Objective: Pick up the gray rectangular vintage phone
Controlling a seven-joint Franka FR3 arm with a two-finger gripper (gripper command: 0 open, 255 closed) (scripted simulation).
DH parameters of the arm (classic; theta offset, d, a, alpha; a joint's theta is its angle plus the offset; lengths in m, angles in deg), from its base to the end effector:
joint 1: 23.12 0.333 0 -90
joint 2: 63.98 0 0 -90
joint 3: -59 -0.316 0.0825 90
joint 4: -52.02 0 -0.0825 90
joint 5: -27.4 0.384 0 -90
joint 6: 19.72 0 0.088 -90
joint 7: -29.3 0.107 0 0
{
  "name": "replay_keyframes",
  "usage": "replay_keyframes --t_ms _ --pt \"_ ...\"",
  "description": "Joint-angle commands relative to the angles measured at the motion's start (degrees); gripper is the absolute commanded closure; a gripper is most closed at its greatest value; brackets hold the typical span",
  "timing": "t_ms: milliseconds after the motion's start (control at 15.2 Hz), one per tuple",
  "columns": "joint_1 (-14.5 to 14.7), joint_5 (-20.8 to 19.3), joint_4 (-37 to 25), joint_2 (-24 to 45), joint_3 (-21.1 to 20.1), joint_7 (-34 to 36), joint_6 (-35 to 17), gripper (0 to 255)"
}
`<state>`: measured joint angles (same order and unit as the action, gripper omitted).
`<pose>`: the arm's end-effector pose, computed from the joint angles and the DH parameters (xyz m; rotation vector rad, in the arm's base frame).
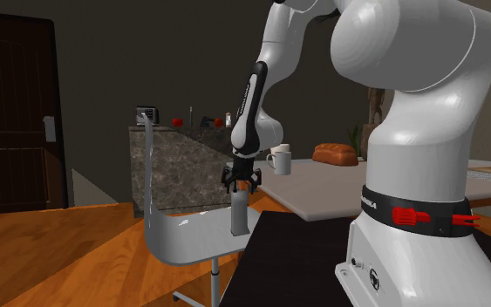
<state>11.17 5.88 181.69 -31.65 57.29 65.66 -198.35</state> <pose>0.4224 0.3464 0.1376 -2.9366 -0.5358 -0.3924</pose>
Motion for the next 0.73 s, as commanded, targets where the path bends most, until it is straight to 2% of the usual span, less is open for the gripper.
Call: replay_keyframes --t_ms 0,264,660 --pt "0.02 -0.04 -0.12 0.65 0.14 -0.08 -0.2 255" --pt "-0.13 -0.12 0.1 0.64 0.18 -0.16 -0.42 255" --pt "-2.78 0.67 1.76 -4.23 -2.76 -1.34 3.07 255"
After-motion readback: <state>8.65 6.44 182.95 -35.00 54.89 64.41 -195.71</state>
